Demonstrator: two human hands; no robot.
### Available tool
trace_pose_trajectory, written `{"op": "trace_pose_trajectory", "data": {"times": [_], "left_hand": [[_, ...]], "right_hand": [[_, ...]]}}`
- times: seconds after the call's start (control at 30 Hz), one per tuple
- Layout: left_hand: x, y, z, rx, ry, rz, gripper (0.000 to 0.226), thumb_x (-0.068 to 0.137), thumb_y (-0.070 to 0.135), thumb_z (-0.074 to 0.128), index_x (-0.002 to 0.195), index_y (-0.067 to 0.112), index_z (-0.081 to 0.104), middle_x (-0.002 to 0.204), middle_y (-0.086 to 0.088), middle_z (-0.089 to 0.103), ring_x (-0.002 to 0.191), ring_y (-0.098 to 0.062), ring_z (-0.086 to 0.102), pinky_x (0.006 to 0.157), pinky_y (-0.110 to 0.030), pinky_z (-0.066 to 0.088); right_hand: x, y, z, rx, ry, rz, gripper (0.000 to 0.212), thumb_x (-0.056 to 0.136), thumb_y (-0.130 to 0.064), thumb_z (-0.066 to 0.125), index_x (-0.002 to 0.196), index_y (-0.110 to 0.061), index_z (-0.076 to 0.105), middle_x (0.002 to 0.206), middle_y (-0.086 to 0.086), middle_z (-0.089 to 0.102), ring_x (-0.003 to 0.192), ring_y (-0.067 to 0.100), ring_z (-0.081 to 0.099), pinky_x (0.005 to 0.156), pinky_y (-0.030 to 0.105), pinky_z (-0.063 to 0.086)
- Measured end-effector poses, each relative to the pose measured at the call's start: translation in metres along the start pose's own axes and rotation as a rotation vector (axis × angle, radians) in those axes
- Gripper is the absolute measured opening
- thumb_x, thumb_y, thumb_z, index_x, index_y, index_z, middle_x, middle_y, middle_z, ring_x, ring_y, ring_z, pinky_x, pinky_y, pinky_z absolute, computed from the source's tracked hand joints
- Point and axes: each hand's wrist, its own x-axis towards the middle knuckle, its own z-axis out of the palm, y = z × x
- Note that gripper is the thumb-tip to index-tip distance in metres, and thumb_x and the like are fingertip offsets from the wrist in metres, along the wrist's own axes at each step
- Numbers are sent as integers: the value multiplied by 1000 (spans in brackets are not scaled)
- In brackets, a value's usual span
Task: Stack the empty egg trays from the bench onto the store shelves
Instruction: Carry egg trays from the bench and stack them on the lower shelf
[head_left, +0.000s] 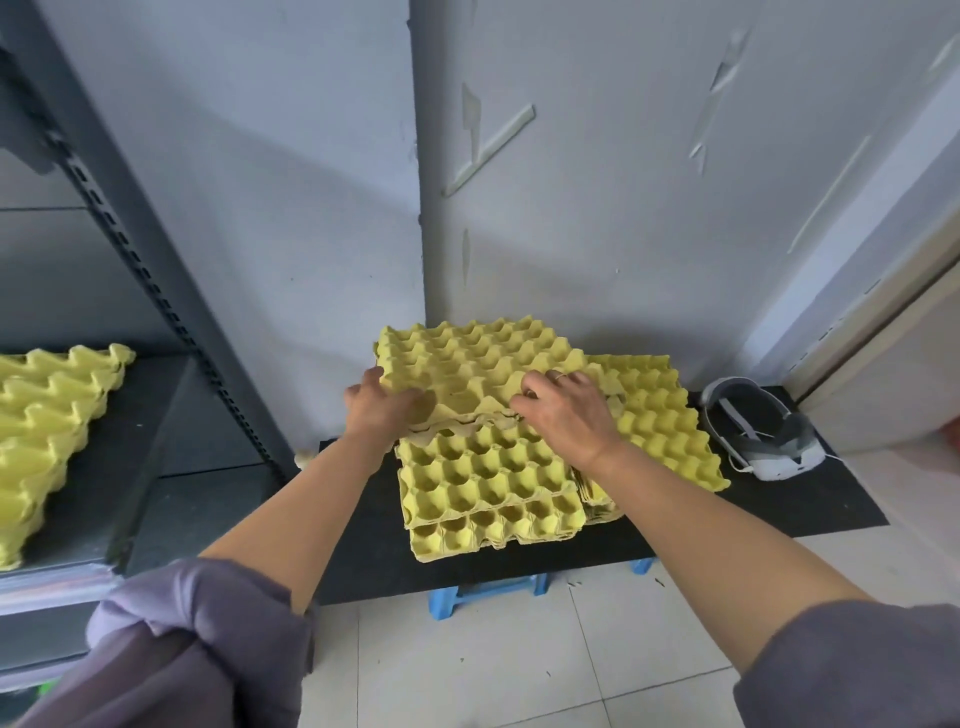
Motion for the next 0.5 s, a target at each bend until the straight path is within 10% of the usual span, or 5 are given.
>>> {"op": "trace_pose_trajectory", "data": {"times": [0.13,0.33,0.5], "left_hand": [[-25,3,-12,-473,-135,-311,34,88,22,63,117,14,47,118,-14,50,96,-32,55,76,-44,53],[-71,5,-20,-647,-10,-151,27,85,7,63,106,12,46,87,-7,57,67,-20,56,54,-29,46],[-120,-15,-34,-737,125,-2,41,84,6,63,121,11,45,109,-9,62,82,-23,64,53,-28,48]], "right_hand": [[-6,0,-14,-39,78,-31,41,43,2,86,74,-18,68,79,3,59,61,22,57,60,32,45],[-27,-6,-32,-15,147,-6,30,57,-27,89,80,-21,72,87,0,65,77,24,64,75,38,50],[-37,-29,-63,-12,-82,125,51,80,-49,67,124,-23,58,127,3,51,115,28,48,93,43,41]]}}
